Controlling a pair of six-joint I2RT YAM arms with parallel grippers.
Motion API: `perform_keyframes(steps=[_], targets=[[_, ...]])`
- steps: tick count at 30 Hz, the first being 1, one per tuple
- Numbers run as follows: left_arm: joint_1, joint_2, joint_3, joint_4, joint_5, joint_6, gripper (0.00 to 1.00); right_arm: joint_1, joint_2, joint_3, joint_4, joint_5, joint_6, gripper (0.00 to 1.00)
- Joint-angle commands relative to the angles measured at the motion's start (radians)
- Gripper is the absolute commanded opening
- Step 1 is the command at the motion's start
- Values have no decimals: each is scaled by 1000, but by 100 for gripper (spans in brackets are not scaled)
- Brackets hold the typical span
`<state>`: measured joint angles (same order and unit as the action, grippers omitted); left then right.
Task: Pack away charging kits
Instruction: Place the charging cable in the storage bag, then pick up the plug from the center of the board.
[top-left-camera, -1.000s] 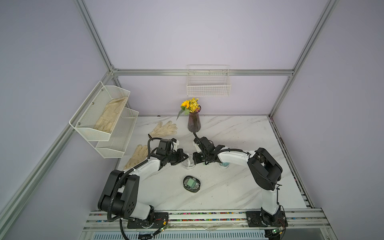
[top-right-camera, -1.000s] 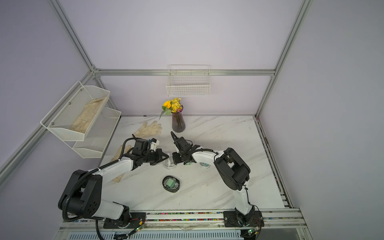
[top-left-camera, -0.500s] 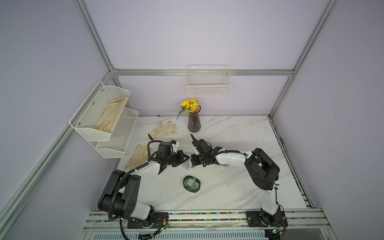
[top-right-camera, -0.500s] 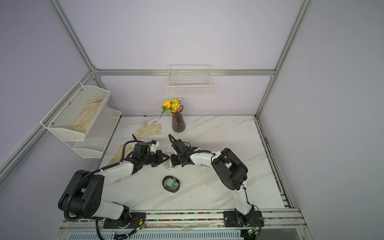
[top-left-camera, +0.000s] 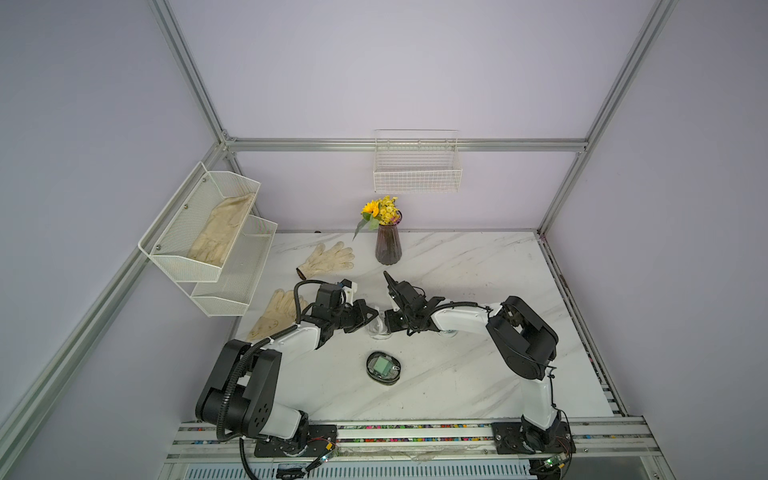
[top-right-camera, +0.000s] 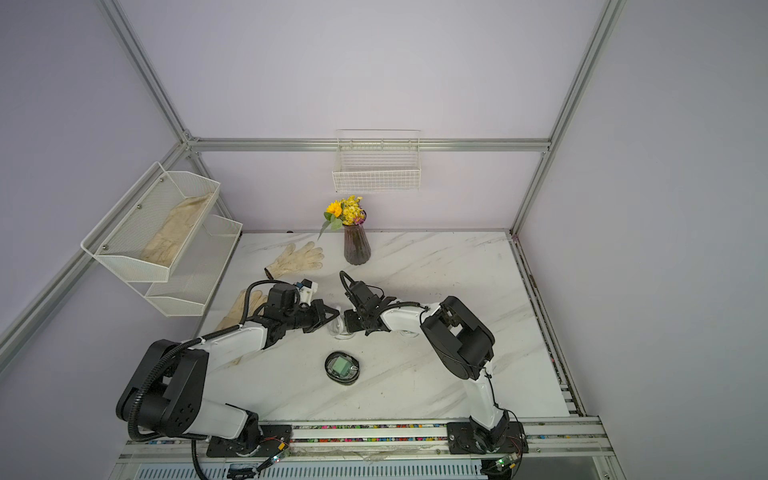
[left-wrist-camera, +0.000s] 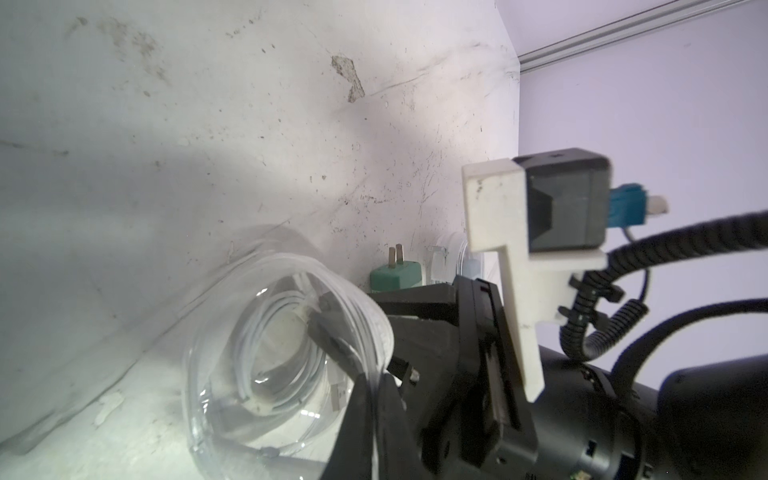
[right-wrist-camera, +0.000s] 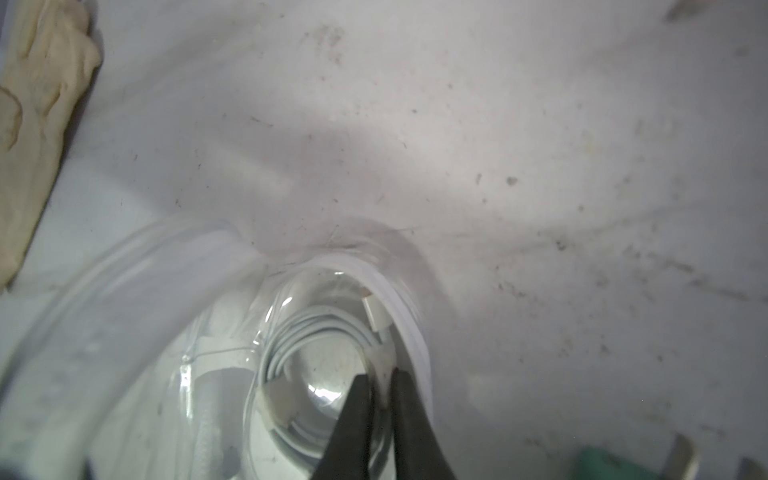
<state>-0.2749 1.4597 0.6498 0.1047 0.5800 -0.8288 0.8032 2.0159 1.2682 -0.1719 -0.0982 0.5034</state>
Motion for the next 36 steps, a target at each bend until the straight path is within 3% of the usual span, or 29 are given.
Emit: perform_keyframes(steps=[1,6,12,17,20,30,36], targets=[[5,-16,-30,30,1,0,0,0,-44,-2,37,-16,18,24],[2,-12,-21,5,-15,16,0,-3,-119,-9,45,-45,18,37],[-6,-15,-6,-24,-47,32,0,-18,-236,-42,3,58,24,51],[-21,-7,20,-51,-64,48,0,-85,-280,-120,-77,142,10,71],[-30,-6,33,-59,-66,54,0,-103,-286,-149,-111,176,0,78],[-35,7,51,-66,-60,59,0,-105,-208,-173,-67,116,-20,78],[-35,2,45,-66,-68,56,0,-102,-164,-155,-71,85,-32,67]])
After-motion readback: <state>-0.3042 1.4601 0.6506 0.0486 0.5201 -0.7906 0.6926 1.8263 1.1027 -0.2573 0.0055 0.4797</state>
